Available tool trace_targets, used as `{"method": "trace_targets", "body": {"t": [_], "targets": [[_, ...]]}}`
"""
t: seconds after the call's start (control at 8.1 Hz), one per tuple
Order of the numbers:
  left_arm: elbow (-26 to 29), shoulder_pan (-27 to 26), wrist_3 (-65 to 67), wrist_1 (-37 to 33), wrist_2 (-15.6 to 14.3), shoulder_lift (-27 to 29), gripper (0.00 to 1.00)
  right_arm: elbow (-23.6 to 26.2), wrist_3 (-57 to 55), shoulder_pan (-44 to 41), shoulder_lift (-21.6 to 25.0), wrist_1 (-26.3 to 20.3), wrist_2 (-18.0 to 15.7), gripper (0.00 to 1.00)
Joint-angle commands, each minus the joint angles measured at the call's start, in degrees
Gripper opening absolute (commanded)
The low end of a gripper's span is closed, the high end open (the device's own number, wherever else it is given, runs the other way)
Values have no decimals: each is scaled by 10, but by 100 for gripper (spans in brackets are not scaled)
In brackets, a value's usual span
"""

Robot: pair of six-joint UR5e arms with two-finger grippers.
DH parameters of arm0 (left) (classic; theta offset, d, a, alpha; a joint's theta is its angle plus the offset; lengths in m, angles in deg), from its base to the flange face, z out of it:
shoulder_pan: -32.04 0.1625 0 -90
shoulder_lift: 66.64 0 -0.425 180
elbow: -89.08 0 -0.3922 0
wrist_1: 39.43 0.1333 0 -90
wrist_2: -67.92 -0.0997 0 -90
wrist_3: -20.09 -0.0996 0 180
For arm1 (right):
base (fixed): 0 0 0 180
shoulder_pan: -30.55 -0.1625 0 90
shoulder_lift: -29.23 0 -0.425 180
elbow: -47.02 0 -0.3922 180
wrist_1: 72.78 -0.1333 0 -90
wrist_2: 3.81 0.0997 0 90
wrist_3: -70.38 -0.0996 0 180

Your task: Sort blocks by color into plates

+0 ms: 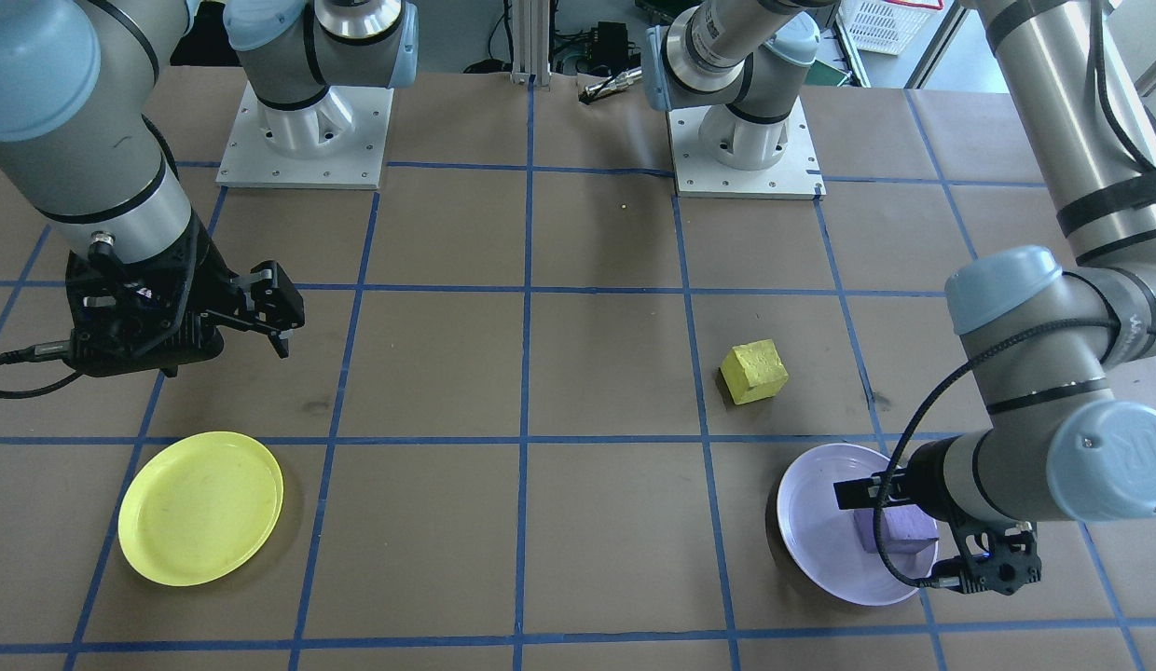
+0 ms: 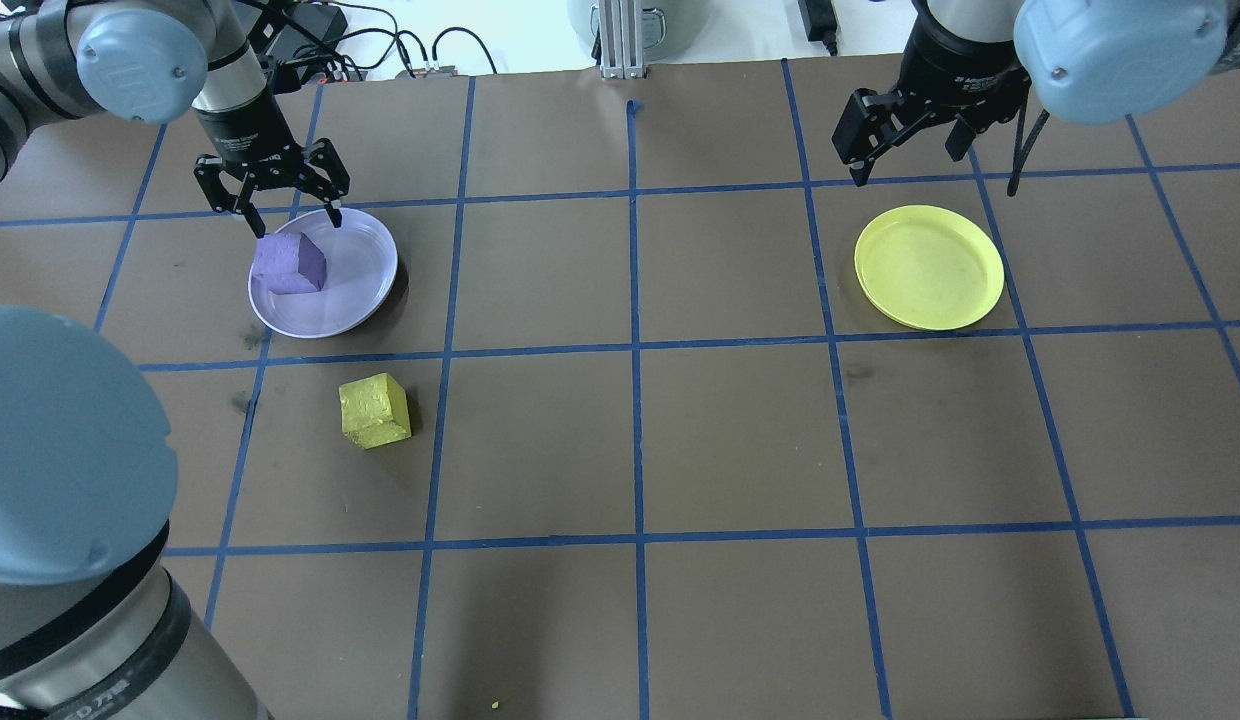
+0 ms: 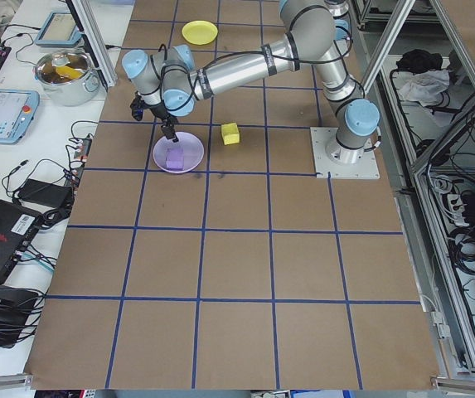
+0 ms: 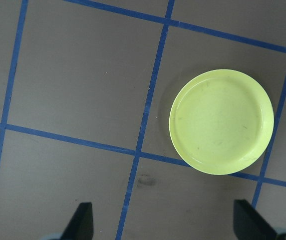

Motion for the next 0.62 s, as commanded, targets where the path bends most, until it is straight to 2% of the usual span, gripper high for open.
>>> {"method": "trace_targets", "body": {"t": [0.0, 0.12, 0.25, 0.49], "targets": [[-118, -26, 158, -16, 51, -80, 100, 0, 0, 0, 0, 0, 0, 100], [-180, -26, 161, 11, 77, -112, 100, 0, 0, 0, 0, 0, 0, 100], [-242, -24, 159, 47, 78, -132, 100, 0, -1, 0, 0, 0, 0, 100], [-325, -15, 121, 125, 78, -144, 100, 0, 0, 0, 0, 0, 1, 100]]}}
